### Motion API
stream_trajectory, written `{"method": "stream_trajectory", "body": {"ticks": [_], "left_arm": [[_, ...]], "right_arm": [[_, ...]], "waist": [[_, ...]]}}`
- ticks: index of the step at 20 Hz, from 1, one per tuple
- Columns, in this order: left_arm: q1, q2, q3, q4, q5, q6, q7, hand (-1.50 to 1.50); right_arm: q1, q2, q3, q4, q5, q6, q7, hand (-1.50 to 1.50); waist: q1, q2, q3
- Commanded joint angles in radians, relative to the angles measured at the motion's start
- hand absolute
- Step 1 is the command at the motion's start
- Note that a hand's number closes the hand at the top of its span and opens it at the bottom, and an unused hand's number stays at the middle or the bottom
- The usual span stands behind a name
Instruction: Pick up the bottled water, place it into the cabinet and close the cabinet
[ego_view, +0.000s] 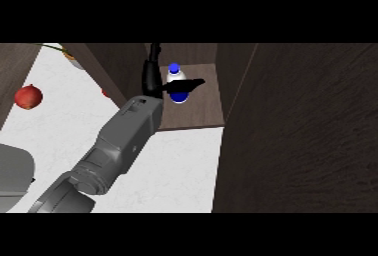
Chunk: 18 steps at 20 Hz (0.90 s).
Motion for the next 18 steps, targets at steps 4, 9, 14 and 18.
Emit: {"method": "stream_trajectory", "body": {"ticks": [4,9,14,18], "left_arm": [[-0.027,-0.003,0.014,-0.064,0.015,-0.152,-0.011,-1.5],[0.01,-0.003,0.002,-0.151,0.043,-0.333,-0.007,-1.5],[0.074,-0.003,-0.039,-0.234,0.111,-0.339,-0.001,-1.5],[0.181,-0.003,-0.102,-0.379,0.154,-0.329,0.009,-1.5]], "right_arm": [[0.028,-0.021,-0.068,-0.084,-0.066,0.023,0.019,-1.5],[-0.025,0.0,-0.055,-0.039,-0.026,0.011,0.05,-1.5],[0.026,-0.02,-0.09,-0.085,-0.057,0.035,0.051,-1.5],[0.054,-0.029,-0.084,-0.14,-0.046,0.034,0.077,-1.5]], "waist": [[0.003,-0.006,0.001],[0.036,-0.016,0.0],[0.027,-0.019,0.001],[0.047,-0.027,0.001]]}}
